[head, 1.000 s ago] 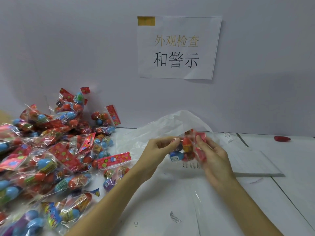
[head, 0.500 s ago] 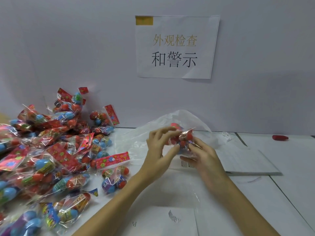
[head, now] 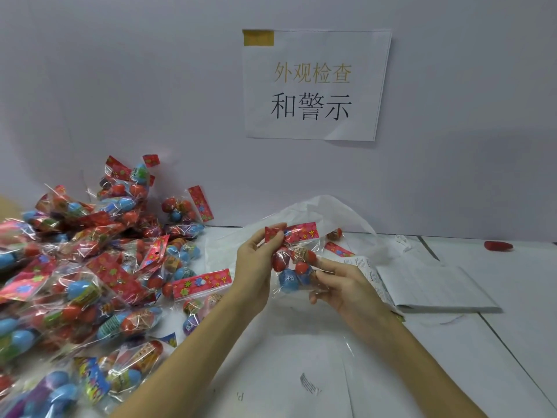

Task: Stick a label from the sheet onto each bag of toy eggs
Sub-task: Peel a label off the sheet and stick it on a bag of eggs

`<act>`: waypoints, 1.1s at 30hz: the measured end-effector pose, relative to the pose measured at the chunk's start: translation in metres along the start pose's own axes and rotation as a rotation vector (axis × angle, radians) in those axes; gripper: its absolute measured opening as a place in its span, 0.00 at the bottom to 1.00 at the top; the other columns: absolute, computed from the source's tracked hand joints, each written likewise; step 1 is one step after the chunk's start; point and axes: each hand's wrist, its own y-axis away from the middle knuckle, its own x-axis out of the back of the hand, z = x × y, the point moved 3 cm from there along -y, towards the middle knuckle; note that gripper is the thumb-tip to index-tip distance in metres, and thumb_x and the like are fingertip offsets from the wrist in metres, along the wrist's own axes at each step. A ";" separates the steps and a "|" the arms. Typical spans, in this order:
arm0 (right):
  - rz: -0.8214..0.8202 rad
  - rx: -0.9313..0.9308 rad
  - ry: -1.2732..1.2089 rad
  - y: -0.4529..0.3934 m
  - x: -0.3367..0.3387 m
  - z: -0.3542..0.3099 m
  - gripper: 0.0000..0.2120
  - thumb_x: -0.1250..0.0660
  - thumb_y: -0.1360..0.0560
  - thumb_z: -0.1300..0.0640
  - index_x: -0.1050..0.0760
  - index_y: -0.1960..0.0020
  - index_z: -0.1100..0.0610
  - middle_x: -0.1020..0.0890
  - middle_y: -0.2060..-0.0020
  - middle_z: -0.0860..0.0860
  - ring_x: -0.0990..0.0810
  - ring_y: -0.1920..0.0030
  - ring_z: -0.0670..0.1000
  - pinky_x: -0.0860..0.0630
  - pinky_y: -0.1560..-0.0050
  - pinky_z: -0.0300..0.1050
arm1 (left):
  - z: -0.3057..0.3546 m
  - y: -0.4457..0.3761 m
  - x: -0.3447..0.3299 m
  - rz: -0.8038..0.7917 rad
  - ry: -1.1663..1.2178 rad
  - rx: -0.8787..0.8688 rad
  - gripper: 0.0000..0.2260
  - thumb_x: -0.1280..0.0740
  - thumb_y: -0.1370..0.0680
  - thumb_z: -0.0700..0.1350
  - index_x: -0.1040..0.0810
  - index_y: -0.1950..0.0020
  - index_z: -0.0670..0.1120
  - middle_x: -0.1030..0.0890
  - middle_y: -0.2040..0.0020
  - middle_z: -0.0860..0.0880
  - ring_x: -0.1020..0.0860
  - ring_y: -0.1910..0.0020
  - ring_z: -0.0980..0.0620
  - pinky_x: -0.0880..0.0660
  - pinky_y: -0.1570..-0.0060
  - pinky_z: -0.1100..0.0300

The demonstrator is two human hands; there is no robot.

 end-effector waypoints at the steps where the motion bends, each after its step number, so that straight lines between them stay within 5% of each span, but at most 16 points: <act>1: 0.009 0.003 0.004 -0.001 0.000 0.000 0.18 0.44 0.17 0.73 0.18 0.41 0.60 0.11 0.53 0.57 0.14 0.59 0.49 0.21 0.66 0.42 | 0.000 0.001 -0.001 -0.001 0.010 -0.002 0.09 0.32 0.17 0.40 0.17 0.38 0.45 0.12 0.47 0.43 0.13 0.48 0.43 0.15 0.47 0.50; 6: 0.131 0.082 0.124 0.002 0.011 -0.001 0.16 0.42 0.15 0.68 0.22 0.32 0.60 0.12 0.47 0.57 0.12 0.50 0.53 0.17 0.52 0.47 | -0.001 0.004 -0.009 -0.104 -0.140 0.003 0.20 0.29 0.23 0.58 0.24 0.32 0.58 0.12 0.48 0.54 0.13 0.48 0.52 0.18 0.47 0.58; 10: 0.035 0.127 0.045 0.008 0.009 -0.008 0.14 0.37 0.14 0.60 0.21 0.31 0.57 0.14 0.42 0.59 0.14 0.41 0.59 0.16 0.44 0.50 | -0.009 0.002 -0.007 -0.177 -0.299 -0.081 0.32 0.26 0.24 0.56 0.38 0.25 0.64 0.12 0.51 0.51 0.13 0.50 0.51 0.21 0.53 0.66; 13: 0.071 0.172 0.157 0.012 0.006 -0.012 0.16 0.32 0.17 0.61 0.23 0.30 0.54 0.12 0.47 0.57 0.12 0.44 0.56 0.16 0.47 0.43 | -0.007 0.001 -0.004 -0.114 -0.493 -0.266 0.30 0.27 0.24 0.57 0.37 0.25 0.63 0.15 0.50 0.49 0.14 0.53 0.51 0.18 0.55 0.63; 17: 0.242 0.270 0.198 0.013 0.010 -0.013 0.15 0.29 0.20 0.64 0.24 0.34 0.56 0.11 0.50 0.54 0.11 0.48 0.54 0.16 0.49 0.41 | -0.008 0.004 -0.009 -0.043 -0.735 -0.492 0.15 0.27 0.22 0.56 0.28 0.39 0.57 0.22 0.43 0.53 0.18 0.50 0.54 0.19 0.55 0.63; 21: 0.174 0.332 0.238 0.014 0.010 -0.016 0.10 0.35 0.16 0.59 0.19 0.38 0.56 0.12 0.45 0.53 0.14 0.42 0.52 0.17 0.43 0.44 | -0.010 0.010 -0.015 -0.258 -0.503 -0.239 0.22 0.29 0.25 0.67 0.26 0.38 0.58 0.19 0.44 0.61 0.18 0.45 0.59 0.22 0.50 0.68; 26: 0.308 0.401 0.393 0.016 0.015 -0.022 0.09 0.33 0.17 0.61 0.17 0.40 0.55 0.12 0.47 0.47 0.14 0.45 0.49 0.16 0.45 0.44 | -0.009 0.006 -0.011 -0.184 -0.176 0.034 0.15 0.31 0.18 0.48 0.27 0.33 0.47 0.17 0.38 0.43 0.14 0.45 0.47 0.17 0.50 0.57; 29: 0.407 0.371 0.457 0.013 0.019 -0.022 0.11 0.28 0.20 0.57 0.20 0.38 0.52 0.14 0.47 0.47 0.14 0.47 0.49 0.15 0.49 0.44 | -0.007 0.005 -0.014 -0.244 0.002 0.156 0.14 0.35 0.15 0.47 0.26 0.31 0.43 0.15 0.38 0.42 0.15 0.41 0.44 0.17 0.48 0.57; 33: 0.307 0.221 0.224 0.009 0.015 -0.014 0.20 0.27 0.27 0.46 0.22 0.37 0.51 0.12 0.47 0.51 0.12 0.49 0.51 0.15 0.53 0.43 | -0.011 0.011 -0.022 -0.339 -0.099 0.102 0.15 0.37 0.15 0.46 0.25 0.29 0.44 0.16 0.37 0.46 0.19 0.35 0.48 0.24 0.34 0.56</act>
